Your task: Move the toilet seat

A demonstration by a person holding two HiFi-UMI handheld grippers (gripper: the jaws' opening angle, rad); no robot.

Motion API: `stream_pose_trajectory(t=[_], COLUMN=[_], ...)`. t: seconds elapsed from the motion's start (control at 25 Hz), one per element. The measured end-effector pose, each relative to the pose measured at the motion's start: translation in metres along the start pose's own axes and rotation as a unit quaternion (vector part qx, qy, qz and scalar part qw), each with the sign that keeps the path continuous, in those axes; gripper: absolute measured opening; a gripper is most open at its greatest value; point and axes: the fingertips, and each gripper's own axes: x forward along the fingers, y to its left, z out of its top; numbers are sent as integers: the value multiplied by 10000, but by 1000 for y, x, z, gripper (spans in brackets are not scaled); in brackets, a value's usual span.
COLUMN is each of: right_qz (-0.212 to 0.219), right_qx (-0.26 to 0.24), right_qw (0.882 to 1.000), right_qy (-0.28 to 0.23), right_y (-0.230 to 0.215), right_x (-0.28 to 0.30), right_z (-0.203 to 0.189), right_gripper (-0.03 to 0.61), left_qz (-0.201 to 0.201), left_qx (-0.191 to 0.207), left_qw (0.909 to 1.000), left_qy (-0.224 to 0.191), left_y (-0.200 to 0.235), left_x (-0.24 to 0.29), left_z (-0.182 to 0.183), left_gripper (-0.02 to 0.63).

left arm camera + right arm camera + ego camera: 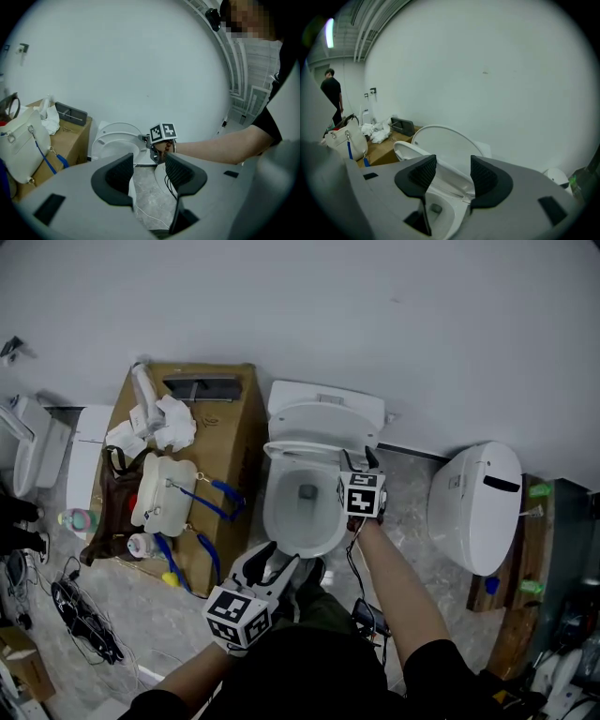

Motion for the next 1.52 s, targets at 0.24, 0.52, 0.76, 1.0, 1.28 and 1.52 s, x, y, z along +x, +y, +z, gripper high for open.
stream_pose_trajectory(t=[0.24, 0.52, 0.76, 1.0, 1.28, 1.52], right_qz=[22, 106, 141, 171, 161, 178], right_qx=[-112, -198, -249, -320, -434, -437], right_qw=[9999, 9997, 9996, 9993, 9989, 9988], right_qy=[-23, -21, 16, -2, 35, 96], right_y=[-9, -16, -20, -25, -29, -32], right_x=[15, 31, 40, 50, 62, 71], right_z=[14, 26, 33, 40, 46, 51], right_gripper=[230, 230, 230, 230, 230, 230], left_qz=[158, 370, 443, 501, 593, 694], left_qx=[-129, -238, -242, -267, -342, -423], left_qw=[9998, 9989, 9985, 9981, 9973, 9960], left_qy=[-49, -141, -219, -222, -268, -375], left_y=[-1, 2, 0, 0, 4, 11], left_x=[8, 14, 19, 23, 22, 19], left_z=[5, 11, 21, 23, 25, 31], left_gripper=[221, 221, 221, 221, 221, 221])
